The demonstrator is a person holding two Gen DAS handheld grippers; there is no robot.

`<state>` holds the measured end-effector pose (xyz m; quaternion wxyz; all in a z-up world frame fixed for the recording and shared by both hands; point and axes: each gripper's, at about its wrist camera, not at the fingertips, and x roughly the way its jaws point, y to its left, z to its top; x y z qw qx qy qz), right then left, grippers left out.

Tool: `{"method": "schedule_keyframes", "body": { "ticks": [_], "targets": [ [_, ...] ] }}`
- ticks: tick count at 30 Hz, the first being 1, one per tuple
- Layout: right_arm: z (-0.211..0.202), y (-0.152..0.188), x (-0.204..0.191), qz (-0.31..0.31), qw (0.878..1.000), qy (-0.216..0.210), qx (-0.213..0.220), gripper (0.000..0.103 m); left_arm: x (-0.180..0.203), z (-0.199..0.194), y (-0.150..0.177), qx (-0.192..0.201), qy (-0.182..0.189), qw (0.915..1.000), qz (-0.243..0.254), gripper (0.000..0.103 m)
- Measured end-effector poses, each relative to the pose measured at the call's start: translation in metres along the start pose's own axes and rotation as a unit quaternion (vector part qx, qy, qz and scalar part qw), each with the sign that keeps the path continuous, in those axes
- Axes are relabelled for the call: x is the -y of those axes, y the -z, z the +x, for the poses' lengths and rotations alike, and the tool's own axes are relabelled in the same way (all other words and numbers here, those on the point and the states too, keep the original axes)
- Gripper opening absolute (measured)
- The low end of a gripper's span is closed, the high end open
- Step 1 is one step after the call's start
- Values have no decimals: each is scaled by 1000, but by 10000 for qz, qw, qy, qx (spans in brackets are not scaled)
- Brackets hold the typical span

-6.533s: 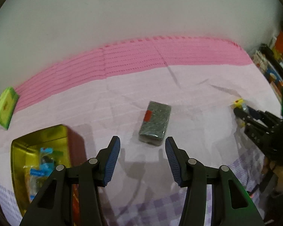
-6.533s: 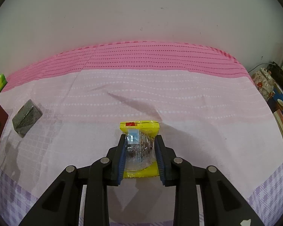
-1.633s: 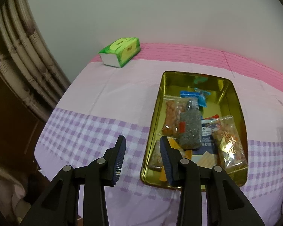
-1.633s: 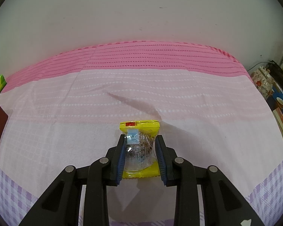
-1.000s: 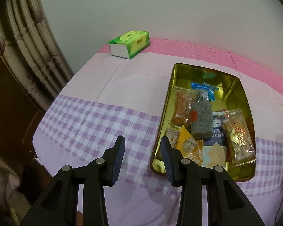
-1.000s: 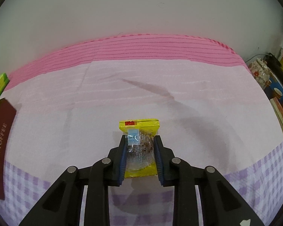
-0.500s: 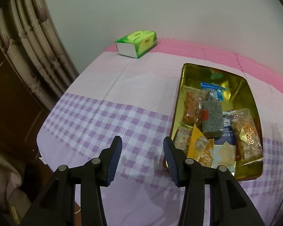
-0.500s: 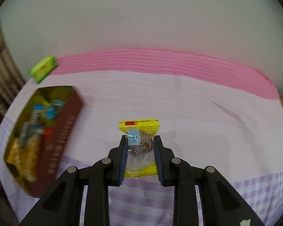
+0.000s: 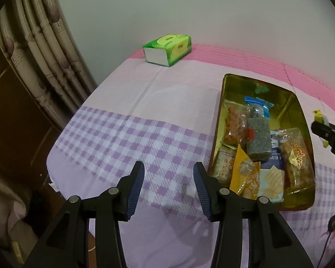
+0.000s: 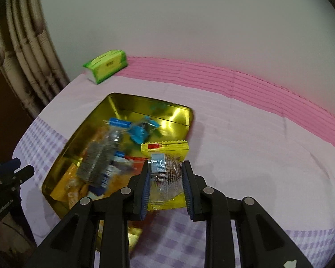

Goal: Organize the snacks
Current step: 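Carry the yellow-wrapped candy over the gold tin and open the right tool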

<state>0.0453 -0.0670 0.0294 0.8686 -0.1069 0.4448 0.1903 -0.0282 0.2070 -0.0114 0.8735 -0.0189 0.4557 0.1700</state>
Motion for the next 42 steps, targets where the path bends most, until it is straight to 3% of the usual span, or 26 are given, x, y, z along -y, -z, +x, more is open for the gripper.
{"method": "schedule_keyframes", "body": {
  "ticks": [14,28,40,42],
  "targets": [
    [35,-5,-44,-134,9993,-157,-310,24,-12,3,6,-117,-46,9999,-26,51],
    [46,0,-46,-28,9987,-146,-488,29,-7,7,8,-191,-27,9998,93,51],
    [16,3,-52,32,9994,-136,-320,62,-1,6,11,-258,45,9993,264,52],
    [4,5,-56,-2,9996,-92,-274,73,-1,6,12,-303,100,9991,264,52]
  ]
}}
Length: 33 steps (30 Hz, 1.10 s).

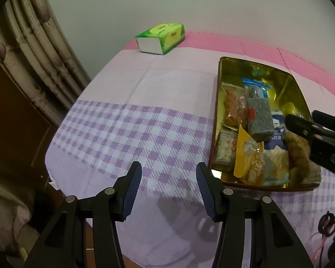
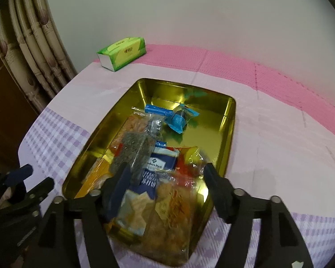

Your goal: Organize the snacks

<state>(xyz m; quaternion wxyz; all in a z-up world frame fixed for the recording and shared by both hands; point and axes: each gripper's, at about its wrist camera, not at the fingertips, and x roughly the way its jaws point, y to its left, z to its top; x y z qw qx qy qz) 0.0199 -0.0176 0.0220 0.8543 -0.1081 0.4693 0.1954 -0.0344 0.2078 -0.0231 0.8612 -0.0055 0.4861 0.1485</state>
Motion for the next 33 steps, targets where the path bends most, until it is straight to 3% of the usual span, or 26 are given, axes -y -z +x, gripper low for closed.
{"method": "schedule_keyframes", "body": {
  "ticks": [3,7,17,33],
  "targets": [
    [-13,5,-3,-41,10000,38,70,85,0,1,0,-26,-15,10000,29,52],
    [-24,19,-7,-101,9999,120,55,92,2,1,2,-38,-52,9999,96,52],
    [-21,48,-2,81,9994,182,-273,94,10,1,5,-66,-136,9994,303,52],
    [-12,52,-4,90,9988,173,-442,95,14,4,7,-143,-176,9990,383,52]
  ]
}}
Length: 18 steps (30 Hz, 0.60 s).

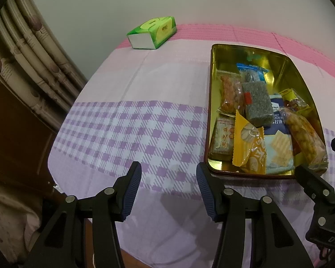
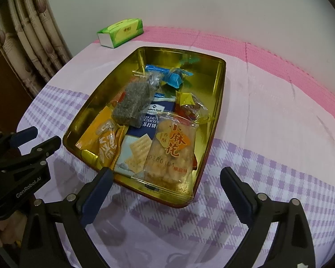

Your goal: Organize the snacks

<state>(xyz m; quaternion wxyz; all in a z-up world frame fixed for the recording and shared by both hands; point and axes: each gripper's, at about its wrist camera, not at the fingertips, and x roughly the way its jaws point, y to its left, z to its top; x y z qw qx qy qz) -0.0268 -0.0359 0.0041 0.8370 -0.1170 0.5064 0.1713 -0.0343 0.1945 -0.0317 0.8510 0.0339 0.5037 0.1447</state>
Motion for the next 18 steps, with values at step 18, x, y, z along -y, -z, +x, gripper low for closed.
{"method": "schedule_keyframes", "body": {
  "ticks": [18],
  "targets": [
    [6,3,-1,-4,9999,-21,-112,97,1,2,2,-49,-4,10000,62,52]
  ]
}}
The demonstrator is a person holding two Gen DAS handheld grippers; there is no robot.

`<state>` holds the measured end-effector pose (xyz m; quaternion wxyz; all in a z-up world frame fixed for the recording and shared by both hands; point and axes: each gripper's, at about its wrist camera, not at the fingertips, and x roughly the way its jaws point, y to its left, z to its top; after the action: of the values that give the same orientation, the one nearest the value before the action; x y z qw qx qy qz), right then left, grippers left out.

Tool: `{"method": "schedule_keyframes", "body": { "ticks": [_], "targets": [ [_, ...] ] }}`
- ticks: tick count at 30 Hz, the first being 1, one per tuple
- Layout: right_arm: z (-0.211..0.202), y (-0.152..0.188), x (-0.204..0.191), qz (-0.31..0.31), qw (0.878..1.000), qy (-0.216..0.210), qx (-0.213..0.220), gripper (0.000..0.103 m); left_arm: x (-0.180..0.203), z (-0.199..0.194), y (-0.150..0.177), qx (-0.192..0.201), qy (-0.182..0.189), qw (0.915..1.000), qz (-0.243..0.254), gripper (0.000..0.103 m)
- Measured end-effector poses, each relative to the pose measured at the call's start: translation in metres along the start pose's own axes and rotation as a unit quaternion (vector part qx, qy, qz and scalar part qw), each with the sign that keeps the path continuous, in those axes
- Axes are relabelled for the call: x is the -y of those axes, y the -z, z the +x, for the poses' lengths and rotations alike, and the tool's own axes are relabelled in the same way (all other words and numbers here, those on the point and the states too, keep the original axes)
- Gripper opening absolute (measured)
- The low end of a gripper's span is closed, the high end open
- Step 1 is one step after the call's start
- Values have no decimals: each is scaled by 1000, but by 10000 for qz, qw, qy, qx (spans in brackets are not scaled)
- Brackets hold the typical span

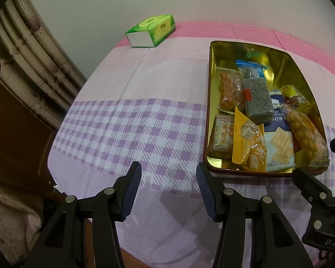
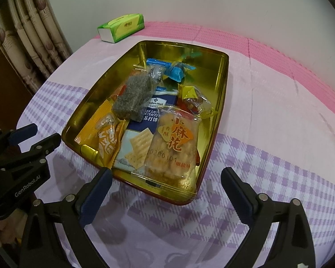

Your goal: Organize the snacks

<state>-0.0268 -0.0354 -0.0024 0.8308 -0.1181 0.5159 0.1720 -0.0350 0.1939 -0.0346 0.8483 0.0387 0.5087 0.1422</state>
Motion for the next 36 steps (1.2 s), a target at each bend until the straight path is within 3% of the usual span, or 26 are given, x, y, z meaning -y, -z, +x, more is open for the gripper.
{"method": "schedule_keyframes", "body": {
  "ticks": [36],
  "targets": [
    [3,3,-1,18,10000,-44,-55,97,1,0,1,7,-26,10000,48,53]
  ]
}}
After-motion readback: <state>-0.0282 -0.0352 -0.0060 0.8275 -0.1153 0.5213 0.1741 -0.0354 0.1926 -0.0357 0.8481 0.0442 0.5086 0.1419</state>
